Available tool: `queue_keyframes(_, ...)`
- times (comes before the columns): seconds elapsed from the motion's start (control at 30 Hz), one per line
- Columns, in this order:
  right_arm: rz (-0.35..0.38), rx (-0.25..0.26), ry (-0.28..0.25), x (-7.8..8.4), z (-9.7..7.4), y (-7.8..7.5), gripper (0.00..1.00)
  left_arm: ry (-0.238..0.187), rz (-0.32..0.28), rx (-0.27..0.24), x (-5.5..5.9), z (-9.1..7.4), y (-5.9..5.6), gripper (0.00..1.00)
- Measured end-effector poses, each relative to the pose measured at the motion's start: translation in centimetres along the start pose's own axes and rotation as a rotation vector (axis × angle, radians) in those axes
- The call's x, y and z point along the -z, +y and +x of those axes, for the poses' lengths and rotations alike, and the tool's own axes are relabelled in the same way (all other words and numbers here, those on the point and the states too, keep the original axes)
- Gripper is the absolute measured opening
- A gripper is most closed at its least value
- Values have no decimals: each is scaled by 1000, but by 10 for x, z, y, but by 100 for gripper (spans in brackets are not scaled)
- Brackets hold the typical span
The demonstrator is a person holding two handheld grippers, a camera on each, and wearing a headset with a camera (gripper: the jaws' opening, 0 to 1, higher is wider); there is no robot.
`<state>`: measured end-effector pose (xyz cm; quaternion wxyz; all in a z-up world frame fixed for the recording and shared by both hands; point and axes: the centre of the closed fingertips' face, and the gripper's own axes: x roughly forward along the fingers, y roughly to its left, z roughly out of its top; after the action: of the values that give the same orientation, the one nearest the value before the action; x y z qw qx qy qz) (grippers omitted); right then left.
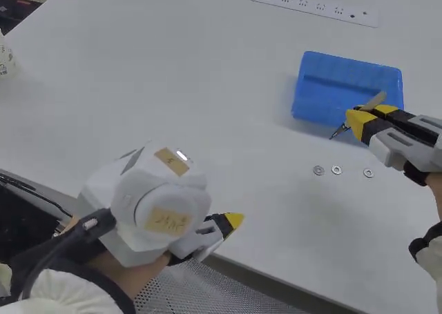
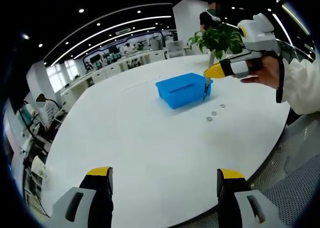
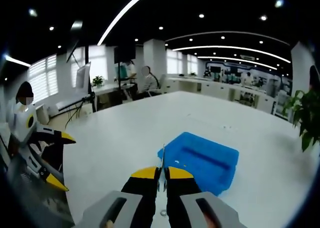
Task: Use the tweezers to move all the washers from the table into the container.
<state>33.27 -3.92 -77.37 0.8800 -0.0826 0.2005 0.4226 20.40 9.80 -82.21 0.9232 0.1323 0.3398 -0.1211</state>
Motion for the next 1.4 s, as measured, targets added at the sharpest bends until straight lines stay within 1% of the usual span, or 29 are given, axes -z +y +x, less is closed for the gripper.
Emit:
queue_keyframes(0.1, 4, -10, 20, 9, 1, 4, 2, -1, 1, -1, 0, 0, 0, 87)
queue_keyframes(0.3, 11, -26, 46, 20, 3, 12, 2, 4, 2, -3, 1, 0, 1, 87)
queue_keyframes(0.73, 19, -30, 98, 41, 8, 12, 2, 12, 6, -5, 1, 0, 1, 87)
queue_keyframes(0.77, 22, -30, 83, 39, 8, 12, 3, 13, 7, -5, 2, 1, 1, 87)
queue_keyframes(0.97, 17, -33, 80, 39, 9, 15, 2, 13, 7, -5, 2, 0, 1, 86)
queue_keyframes(1.07, 21, -34, 67, 40, 8, 17, 2, 13, 6, -6, 2, 0, 1, 87)
queue_keyframes(1.17, 16, -24, 58, 40, 8, 16, 2, 14, 6, -7, 2, 0, 1, 86)
queue_keyframes(1.27, 17, -16, 61, 40, 8, 14, 2, 17, 6, -7, 2, 0, 1, 87)
queue_keyframes(1.33, 29, -8, 83, 40, 7, 12, 2, 16, 6, -8, 2, 0, 1, 86)
queue_keyframes(1.4, 23, -14, 95, 39, 8, 12, 2, 10, 4, -2, 1, 0, 0, 87)
